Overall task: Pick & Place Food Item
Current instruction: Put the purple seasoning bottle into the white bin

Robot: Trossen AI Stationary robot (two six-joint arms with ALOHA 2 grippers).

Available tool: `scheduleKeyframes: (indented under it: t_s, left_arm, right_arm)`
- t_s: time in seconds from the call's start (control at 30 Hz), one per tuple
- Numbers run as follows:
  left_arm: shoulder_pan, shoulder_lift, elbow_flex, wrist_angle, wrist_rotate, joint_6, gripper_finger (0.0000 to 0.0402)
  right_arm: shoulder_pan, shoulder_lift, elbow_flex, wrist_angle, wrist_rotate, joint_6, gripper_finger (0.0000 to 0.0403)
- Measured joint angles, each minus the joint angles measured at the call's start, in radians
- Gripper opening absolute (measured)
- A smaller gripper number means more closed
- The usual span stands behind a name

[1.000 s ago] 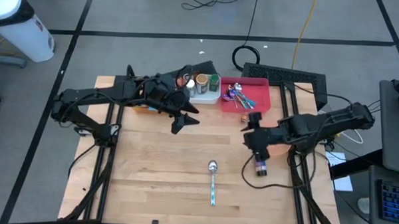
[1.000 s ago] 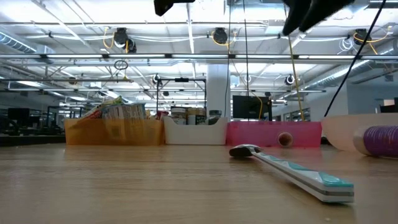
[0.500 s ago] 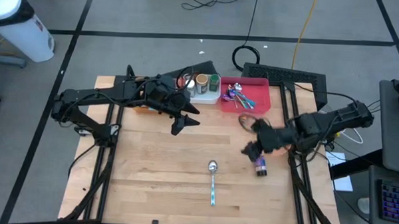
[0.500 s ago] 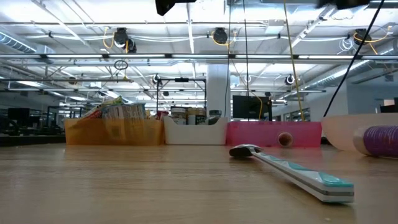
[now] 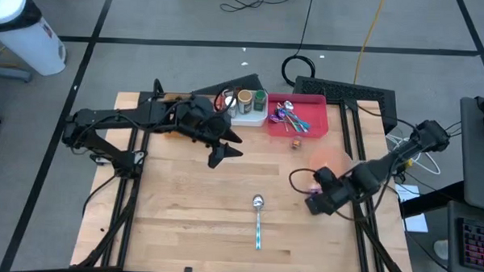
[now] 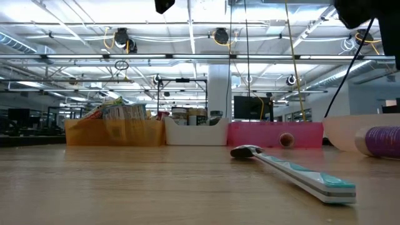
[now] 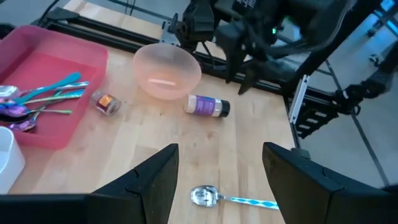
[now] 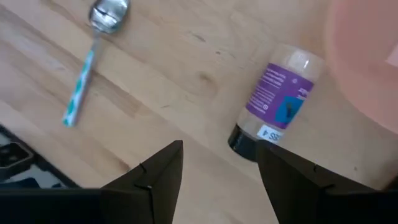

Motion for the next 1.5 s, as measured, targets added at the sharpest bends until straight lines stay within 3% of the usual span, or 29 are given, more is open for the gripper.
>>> scheduleKeyframes:
  t_s: [0.33,0.57,0.7,0.9,1.33,1.5]
  left_arm:
    - [-0.026,-0.004,0.0,0.004,-0.024,-0.07,0.0241]
    - [-0.02,-0.004,0.0,-0.002,-0.021,0.057,0.0241]
    - [-0.001,-0.004,0.0,-0.009,0.048,0.128,0.0241]
    - [0.023,-0.004,0.0,-0.011,0.099,0.169,0.0241]
    - [0.063,-0.004,0.0,-0.001,0.101,0.191,0.0241]
    - [0.079,-0.004,0.0,0.025,0.098,0.164,0.0241]
  right_arm:
    - [0.047,0.0,-0.146,0.249,-0.014,0.016,0.0231]
    - [0.058,0.0,-0.18,0.372,0.024,0.143,0.0271]
    - [0.064,0.0,-0.196,0.43,0.028,0.185,0.0286]
    - [0.063,0.0,-0.202,0.453,0.028,0.196,0.0288]
    - [0.062,0.0,-0.202,0.432,0.027,0.092,0.029]
    - [0.062,0.0,-0.202,0.363,-0.011,0.092,0.0309]
